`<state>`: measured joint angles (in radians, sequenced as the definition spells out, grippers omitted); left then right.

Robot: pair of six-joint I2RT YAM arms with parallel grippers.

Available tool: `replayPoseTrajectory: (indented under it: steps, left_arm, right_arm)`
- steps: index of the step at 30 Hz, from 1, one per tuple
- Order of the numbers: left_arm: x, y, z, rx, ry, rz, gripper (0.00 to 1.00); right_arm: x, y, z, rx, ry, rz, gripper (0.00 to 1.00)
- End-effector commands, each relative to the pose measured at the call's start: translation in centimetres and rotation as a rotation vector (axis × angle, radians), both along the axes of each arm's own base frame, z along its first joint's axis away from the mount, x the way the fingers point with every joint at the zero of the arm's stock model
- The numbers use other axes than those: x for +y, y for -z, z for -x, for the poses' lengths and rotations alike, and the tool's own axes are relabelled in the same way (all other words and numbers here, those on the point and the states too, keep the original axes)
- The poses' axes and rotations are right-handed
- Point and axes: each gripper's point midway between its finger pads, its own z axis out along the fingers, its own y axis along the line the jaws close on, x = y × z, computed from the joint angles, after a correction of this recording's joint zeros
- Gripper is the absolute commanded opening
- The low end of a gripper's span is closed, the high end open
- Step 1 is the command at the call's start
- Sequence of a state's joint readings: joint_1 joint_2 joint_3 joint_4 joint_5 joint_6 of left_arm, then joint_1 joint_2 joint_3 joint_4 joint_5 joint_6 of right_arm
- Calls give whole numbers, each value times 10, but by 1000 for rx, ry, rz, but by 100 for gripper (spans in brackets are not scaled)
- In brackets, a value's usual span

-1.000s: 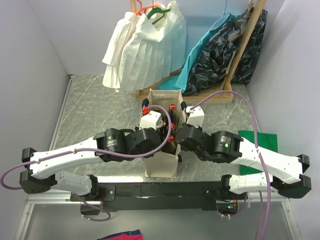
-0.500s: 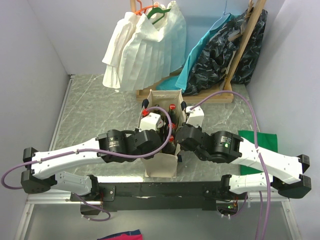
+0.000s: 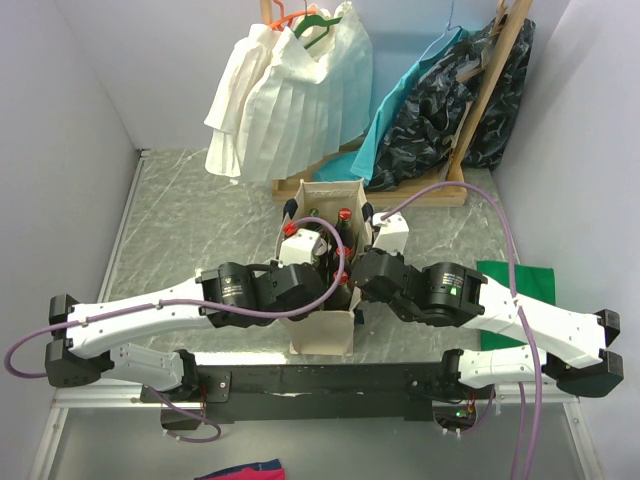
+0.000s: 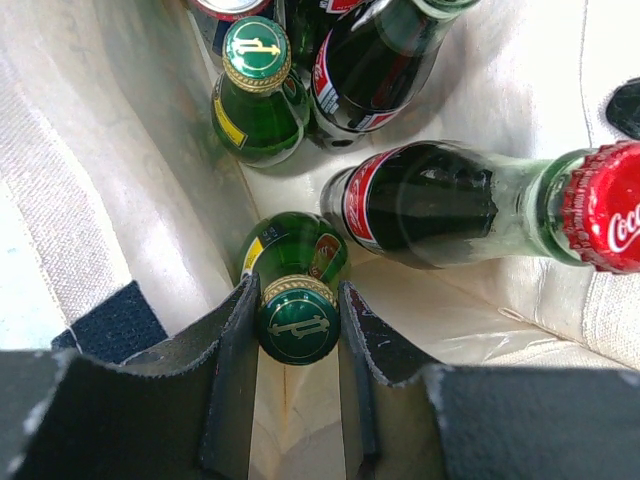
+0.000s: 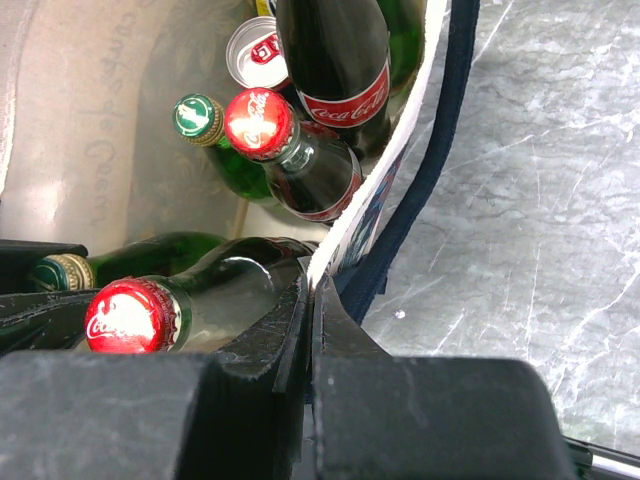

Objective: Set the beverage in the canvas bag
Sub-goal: Place the drink in the canvas bag.

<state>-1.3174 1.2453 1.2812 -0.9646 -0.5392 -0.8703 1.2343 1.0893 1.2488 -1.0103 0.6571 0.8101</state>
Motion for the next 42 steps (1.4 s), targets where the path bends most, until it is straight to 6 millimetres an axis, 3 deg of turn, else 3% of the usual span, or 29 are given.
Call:
replayPoseTrajectory:
  steps: [1, 28, 31, 34, 42]
  left_arm:
    - [-11, -25, -7, -41, -38, 136, 1]
    - [-4, 2, -16, 13, -55, 89, 1]
    - [-3, 6, -15, 19, -56, 76, 12]
    - [-1, 10, -14, 23, -59, 65, 13]
    - [-3, 9, -13, 20, -47, 74, 41]
  right_arm:
    - [-5, -13, -8, -49, 31, -36, 0]
    - [-4, -16, -10, -56, 36, -35, 0]
    - [-4, -15, -10, -56, 36, -34, 0]
    - [-4, -15, -10, -53, 34, -36, 0]
    - [-4, -12, -9, -48, 35, -31, 0]
